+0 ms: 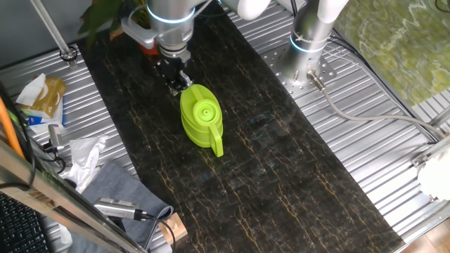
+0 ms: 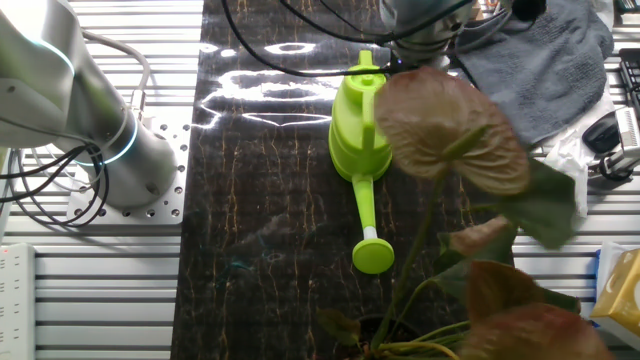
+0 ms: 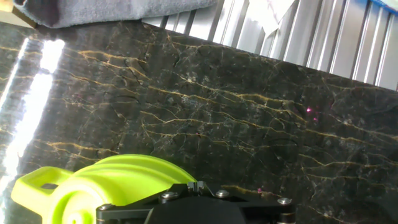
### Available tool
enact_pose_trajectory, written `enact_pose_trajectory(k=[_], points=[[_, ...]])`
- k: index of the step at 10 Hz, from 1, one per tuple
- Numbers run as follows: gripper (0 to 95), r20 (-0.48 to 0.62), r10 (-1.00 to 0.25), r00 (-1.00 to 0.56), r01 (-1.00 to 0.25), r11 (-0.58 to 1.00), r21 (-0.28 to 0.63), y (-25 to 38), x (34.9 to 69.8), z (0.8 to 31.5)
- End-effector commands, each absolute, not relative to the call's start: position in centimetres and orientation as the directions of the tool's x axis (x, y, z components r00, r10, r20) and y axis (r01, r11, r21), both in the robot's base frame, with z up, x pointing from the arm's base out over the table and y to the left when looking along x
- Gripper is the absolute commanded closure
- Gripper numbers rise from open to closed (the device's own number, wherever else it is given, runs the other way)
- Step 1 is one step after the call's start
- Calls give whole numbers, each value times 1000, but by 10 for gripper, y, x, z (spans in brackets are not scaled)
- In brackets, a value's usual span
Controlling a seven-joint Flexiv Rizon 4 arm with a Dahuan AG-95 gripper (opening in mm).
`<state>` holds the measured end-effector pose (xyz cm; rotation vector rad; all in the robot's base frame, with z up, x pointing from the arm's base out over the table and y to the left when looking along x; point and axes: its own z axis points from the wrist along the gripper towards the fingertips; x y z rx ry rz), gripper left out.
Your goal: Water the plant
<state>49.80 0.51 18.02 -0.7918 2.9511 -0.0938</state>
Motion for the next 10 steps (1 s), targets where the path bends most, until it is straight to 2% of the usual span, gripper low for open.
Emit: enact_pose_trajectory(k=[1,6,7,8,10], points=[[950,-45,-685,-727,-678,727,-110,6,496,183],[950,-46,-871,-488,-854,488,-181,16,494,188],[950,-46,-876,-480,-858,480,-184,16,494,188],[950,-42,-916,-398,-892,398,-214,23,494,189],[950,-48,-919,-391,-895,392,-214,29,493,191]])
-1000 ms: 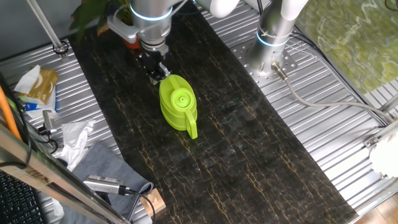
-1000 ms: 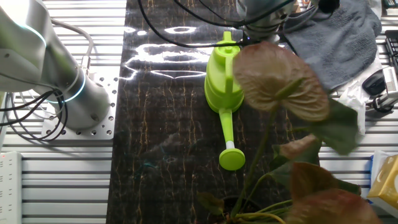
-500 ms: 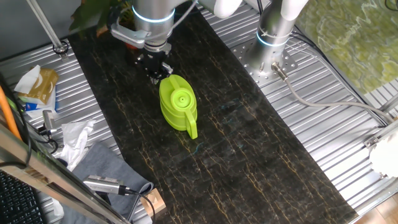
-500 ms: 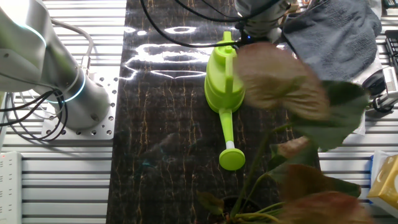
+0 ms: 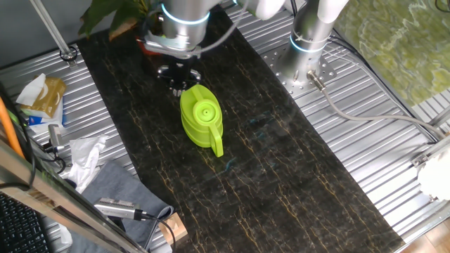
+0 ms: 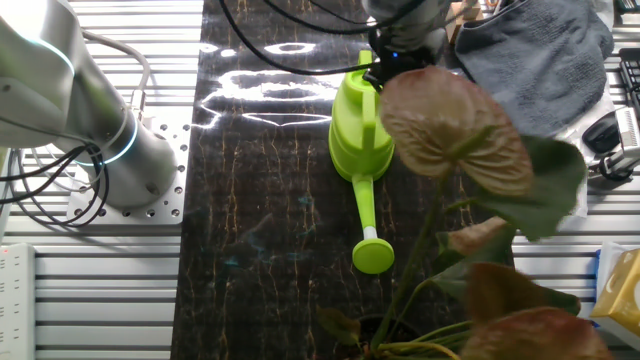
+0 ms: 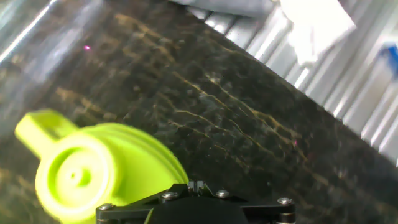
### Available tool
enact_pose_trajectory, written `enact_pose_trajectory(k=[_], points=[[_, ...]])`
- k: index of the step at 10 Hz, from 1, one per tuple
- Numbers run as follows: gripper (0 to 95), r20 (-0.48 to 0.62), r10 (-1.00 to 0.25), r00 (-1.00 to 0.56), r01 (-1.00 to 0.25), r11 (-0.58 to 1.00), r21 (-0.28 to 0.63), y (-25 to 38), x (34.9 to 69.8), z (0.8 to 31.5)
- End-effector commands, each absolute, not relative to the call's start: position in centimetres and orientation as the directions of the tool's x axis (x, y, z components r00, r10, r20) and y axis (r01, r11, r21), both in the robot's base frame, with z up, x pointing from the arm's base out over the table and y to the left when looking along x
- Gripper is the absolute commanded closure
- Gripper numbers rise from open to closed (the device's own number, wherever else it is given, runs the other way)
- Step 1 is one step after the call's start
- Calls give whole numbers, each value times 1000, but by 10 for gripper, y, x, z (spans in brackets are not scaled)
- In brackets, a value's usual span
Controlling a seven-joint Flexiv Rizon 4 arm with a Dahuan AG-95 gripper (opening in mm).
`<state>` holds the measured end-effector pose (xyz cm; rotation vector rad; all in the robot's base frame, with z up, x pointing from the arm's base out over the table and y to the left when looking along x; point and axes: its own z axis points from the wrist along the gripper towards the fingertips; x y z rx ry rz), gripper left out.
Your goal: Water the plant
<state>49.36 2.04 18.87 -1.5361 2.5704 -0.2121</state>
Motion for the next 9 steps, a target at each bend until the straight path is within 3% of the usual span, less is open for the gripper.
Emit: enact_pose_trajectory(k=[1,9], points=[[950,-58,-911,-408,-889,411,-205,34,490,195],[950,-36,-830,-556,-829,557,-40,40,483,205]])
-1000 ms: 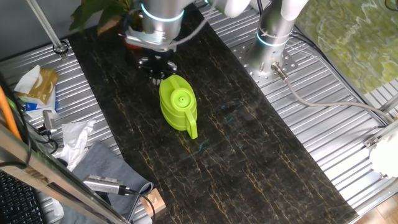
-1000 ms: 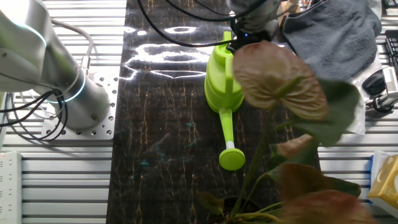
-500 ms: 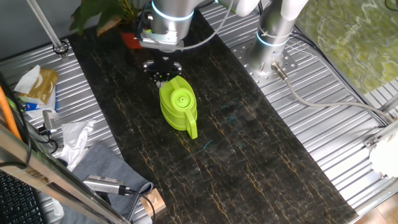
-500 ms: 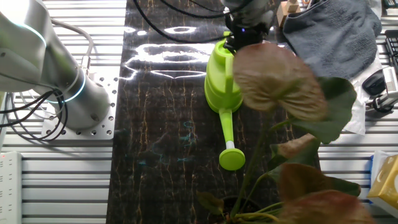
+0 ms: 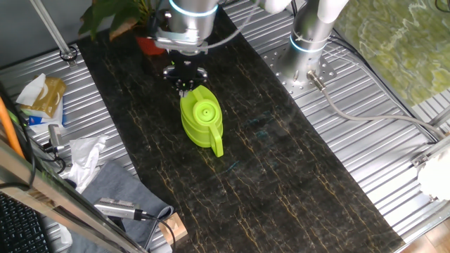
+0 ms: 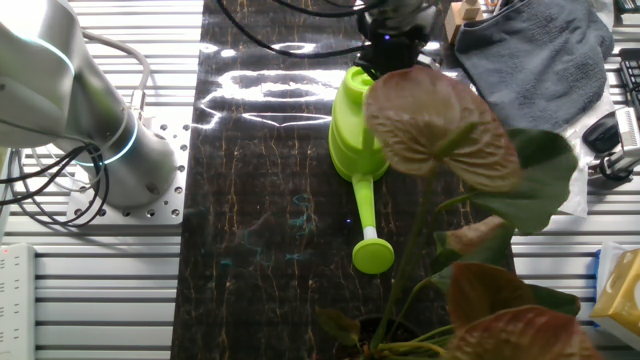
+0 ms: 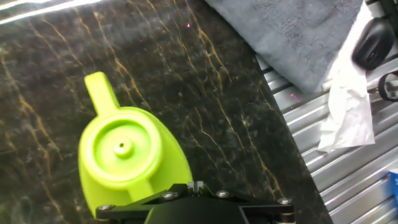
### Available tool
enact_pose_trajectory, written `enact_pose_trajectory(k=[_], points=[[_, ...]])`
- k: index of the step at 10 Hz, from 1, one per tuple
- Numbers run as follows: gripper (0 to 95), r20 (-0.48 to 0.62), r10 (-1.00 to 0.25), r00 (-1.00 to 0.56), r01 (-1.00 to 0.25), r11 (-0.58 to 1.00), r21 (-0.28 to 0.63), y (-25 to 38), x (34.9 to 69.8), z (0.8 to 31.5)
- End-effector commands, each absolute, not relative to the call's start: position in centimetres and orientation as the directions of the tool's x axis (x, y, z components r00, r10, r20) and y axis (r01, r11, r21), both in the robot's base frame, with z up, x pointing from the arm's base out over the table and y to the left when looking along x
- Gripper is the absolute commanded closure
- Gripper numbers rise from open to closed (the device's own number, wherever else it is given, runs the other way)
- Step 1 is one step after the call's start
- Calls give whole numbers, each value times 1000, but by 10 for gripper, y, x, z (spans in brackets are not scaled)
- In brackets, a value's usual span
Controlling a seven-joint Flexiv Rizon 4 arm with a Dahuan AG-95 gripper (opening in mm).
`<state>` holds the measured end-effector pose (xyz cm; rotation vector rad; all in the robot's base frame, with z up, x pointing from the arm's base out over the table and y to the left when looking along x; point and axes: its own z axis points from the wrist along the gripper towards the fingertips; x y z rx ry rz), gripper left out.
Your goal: Water the plant
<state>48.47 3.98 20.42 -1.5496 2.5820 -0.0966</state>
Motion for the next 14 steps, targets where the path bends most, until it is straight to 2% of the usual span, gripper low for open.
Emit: enact_pose_trajectory(k=[1,5,14], points=[[950,-32,-827,-561,-827,562,-37,40,483,205],[950,5,-810,-587,-810,587,19,40,483,206],[950,22,-783,-621,-781,621,69,41,483,206]])
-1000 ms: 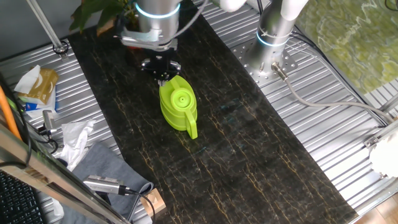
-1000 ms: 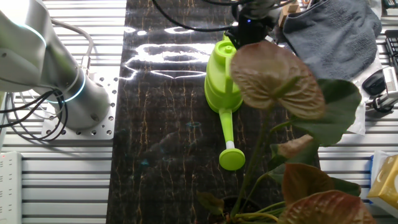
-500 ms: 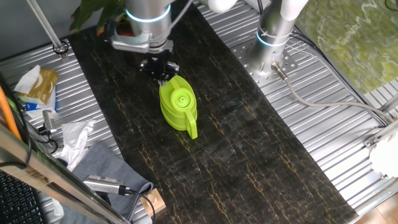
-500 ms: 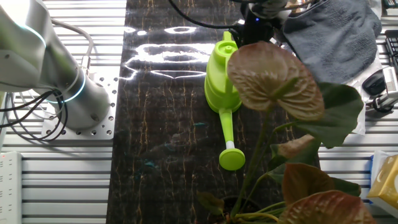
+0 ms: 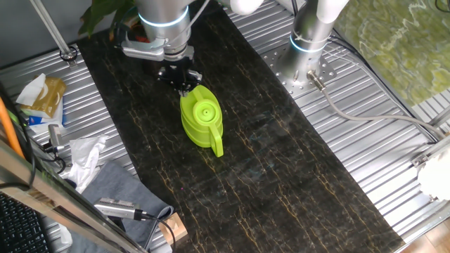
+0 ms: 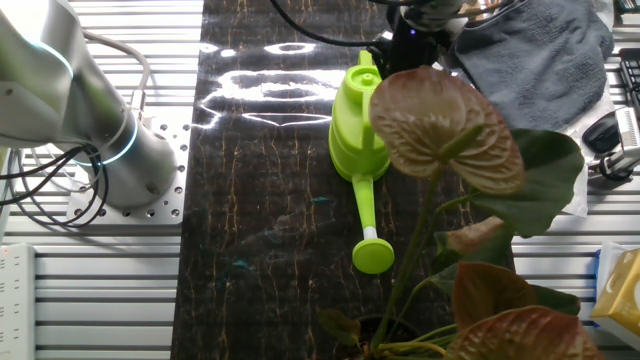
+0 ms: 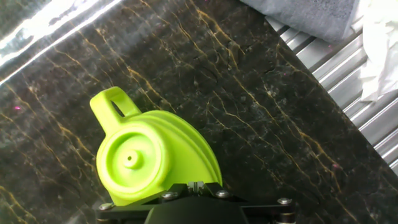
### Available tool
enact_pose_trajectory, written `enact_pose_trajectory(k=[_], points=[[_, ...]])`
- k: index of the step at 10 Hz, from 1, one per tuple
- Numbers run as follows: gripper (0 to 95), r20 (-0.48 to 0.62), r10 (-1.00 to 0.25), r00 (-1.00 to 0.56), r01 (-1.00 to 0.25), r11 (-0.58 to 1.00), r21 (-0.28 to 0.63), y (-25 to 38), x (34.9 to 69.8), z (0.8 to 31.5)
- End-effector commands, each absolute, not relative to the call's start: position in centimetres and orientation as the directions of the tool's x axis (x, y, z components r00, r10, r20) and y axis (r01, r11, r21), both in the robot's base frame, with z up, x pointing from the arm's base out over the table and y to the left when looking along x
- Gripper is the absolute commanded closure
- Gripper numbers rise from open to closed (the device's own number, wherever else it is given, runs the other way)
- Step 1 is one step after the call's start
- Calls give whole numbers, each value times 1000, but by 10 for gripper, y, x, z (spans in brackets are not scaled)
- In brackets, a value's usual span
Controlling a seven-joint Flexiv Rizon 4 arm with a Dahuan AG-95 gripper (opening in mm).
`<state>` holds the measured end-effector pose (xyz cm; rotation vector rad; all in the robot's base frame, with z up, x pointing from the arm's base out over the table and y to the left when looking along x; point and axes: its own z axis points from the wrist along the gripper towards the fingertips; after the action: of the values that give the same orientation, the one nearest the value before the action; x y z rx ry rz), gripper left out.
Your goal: Water the plant
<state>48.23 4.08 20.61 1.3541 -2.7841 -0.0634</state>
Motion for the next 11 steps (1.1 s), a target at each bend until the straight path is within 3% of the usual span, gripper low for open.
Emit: enact_pose_trajectory(k=[1,5,6,11], points=[[950,27,-779,-626,-775,626,85,41,483,206],[950,32,-788,-615,-779,613,133,41,483,206],[760,29,-794,-607,-783,605,145,41,482,206],[760,14,-810,-587,-798,581,160,46,482,205]])
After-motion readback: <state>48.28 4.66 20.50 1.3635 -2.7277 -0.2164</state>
